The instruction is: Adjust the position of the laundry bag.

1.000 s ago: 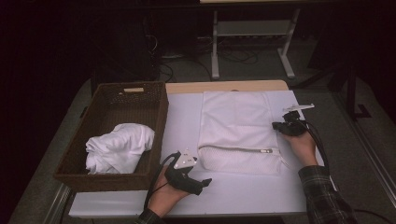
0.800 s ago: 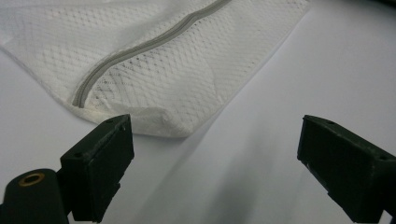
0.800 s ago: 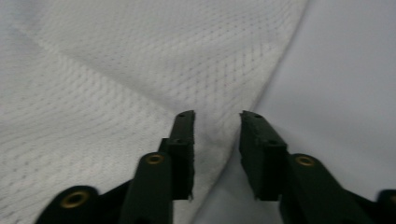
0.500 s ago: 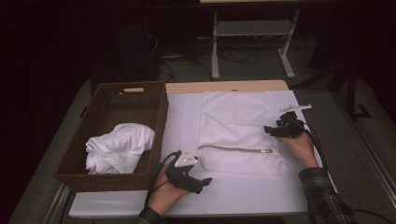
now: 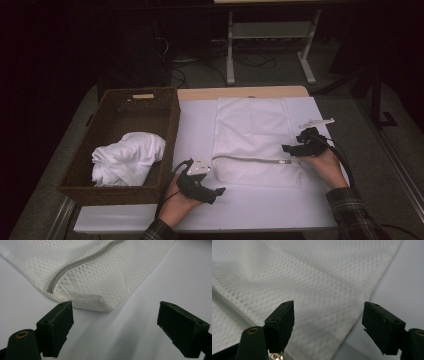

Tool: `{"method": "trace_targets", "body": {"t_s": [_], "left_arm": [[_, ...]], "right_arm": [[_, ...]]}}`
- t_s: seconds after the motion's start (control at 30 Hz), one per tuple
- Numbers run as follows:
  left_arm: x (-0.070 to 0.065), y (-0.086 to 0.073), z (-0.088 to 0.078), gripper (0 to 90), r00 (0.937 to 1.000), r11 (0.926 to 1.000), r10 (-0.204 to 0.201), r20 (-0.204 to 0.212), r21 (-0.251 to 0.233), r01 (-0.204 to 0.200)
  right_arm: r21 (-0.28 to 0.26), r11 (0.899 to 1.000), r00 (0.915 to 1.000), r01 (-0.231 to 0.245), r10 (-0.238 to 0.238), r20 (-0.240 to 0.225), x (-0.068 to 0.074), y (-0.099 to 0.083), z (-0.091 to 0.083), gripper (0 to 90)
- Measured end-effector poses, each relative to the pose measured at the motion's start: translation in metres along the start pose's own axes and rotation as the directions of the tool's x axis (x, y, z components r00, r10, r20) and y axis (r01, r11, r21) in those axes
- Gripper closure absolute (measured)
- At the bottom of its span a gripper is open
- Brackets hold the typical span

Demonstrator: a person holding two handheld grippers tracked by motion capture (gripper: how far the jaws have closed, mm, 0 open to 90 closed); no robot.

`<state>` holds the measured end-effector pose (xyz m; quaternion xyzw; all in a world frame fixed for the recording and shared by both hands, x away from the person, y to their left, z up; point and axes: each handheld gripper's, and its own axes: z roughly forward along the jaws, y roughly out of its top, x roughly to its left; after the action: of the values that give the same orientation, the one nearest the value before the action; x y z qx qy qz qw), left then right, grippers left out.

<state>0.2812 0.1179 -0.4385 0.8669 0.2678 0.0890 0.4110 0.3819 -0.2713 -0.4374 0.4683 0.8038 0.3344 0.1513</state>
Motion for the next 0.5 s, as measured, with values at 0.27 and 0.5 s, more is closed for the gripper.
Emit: {"method": "trace_targets", "body": {"t_s": [0.27, 0.5], "left_arm": [[0.001, 0.006, 0.004, 23.2, 0.9990, 0.9999, 0.015, -0.042, -0.008, -0.015], [-0.007, 0.021, 0.015, 25.6, 0.9975, 0.9973, 0.071, -0.006, -0.018, -0.071]], "right_arm": [[-0.037, 0.999, 0.9998, 0.013, -0.013, -0.014, 0.012, -0.010, -0.020, 25.7], [-0.055, 0.998, 0.9993, -0.003, 0.001, -0.038, 0.017, -0.022, -0.035, 24.6]]}}
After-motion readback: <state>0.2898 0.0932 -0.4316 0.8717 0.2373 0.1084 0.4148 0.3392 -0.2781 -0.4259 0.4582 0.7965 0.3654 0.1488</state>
